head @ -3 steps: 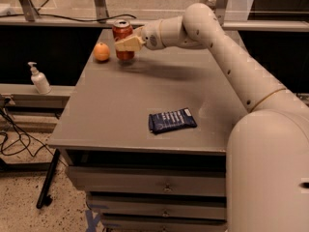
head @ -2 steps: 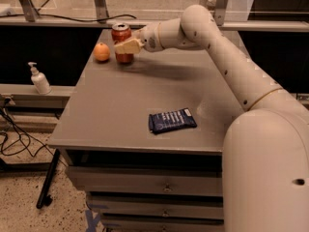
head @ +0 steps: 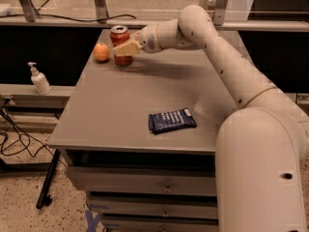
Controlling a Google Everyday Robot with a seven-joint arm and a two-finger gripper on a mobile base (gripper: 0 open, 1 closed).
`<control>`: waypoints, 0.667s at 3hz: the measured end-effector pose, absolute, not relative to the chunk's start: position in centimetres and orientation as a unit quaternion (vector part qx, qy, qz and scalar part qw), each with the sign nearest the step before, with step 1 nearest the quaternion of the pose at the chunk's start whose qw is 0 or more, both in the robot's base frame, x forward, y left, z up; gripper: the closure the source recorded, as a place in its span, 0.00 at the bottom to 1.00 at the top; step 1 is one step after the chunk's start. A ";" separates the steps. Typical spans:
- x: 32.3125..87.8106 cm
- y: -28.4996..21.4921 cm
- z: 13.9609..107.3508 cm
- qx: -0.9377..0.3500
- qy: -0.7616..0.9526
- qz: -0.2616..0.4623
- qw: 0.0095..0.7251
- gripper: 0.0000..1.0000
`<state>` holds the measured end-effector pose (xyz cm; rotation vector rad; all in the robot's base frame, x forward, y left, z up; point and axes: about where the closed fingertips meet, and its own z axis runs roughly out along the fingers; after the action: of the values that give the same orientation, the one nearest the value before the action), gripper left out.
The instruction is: Move coke can near orange
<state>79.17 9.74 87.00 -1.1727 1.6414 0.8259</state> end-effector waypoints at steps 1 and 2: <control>79.1 9.7 86.6 -0.481 0.669 0.336 0.457 0.38; 79.1 9.6 86.5 -0.481 0.670 0.336 0.455 0.16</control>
Offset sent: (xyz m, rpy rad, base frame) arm 0.0010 -0.0131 -0.0043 -0.0257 0.0129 0.0024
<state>79.09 9.60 86.53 -1.1876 1.6527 0.8292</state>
